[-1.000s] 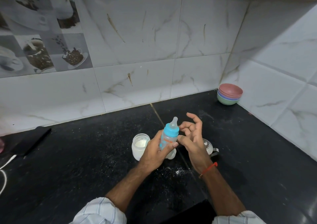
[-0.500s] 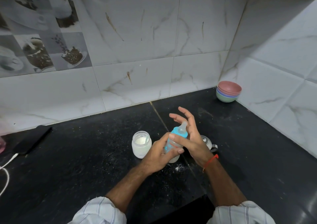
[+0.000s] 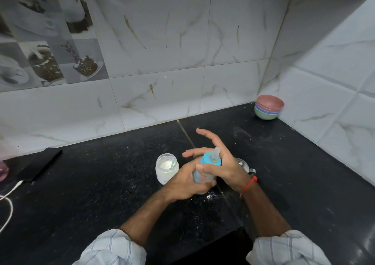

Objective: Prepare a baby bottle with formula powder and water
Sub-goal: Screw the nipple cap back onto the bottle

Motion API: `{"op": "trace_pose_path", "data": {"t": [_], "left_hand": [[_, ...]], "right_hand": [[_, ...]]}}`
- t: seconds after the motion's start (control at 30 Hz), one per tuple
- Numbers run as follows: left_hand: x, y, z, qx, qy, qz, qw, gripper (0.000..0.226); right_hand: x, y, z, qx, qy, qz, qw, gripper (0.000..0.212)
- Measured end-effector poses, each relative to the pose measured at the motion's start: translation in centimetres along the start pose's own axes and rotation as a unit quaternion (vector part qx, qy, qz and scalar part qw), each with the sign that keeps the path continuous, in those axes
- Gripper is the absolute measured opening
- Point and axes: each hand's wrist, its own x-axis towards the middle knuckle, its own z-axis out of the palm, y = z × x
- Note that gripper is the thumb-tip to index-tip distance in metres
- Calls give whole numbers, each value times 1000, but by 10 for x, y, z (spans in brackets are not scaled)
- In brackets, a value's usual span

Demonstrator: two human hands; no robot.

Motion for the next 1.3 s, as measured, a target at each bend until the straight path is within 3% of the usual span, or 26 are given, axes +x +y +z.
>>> {"op": "trace_pose_path", "data": {"t": [0.07,0.17,0.23,0.3,0.4,0.47,0.53,0.63,0.7,0.77,0.87,0.93,1.1,1.3], "left_hand": [[1,2,4,16,-2,-10,1000,41],[6,1,9,39,77,0,996,41],[5,0,10,65,107,28,992,48],[4,2,7,52,99,25,993,48],[1,8,-1,9,32,3,999,49],[1,11,1,3,13,-14,1000,49],[4,13,6,3,38,-35,999,41],[9,16,14,81,108,-6,991,43],[8,19,17,124,142,21,982,46],[8,19,17,130,150,25,980,49],[9,18,12,135,134,18,982,59],[11,18,8,135,136,7,981,57],[16,15,5,120,139,-4,983,54],[14,15,3,112,124,-11,986,67]], "right_hand": [[2,-4,4,-11,37,3,999,64],[11,0,31,-30,264,43,963,34],[13,3,46,-65,352,42,933,27],[11,4,42,-72,318,22,945,34],[5,-1,21,-35,115,-23,992,58],[4,-4,11,-24,61,-29,997,61],[7,-6,15,-6,128,-25,991,43],[14,-4,35,-41,311,-15,950,20],[16,-1,45,-74,389,-19,918,16],[15,0,48,-101,413,-24,905,23],[14,-2,46,-97,381,-41,919,50],[11,-3,40,-98,324,-99,936,65],[3,6,16,-164,203,-124,957,63],[-3,6,3,-197,147,-88,965,86]]}}
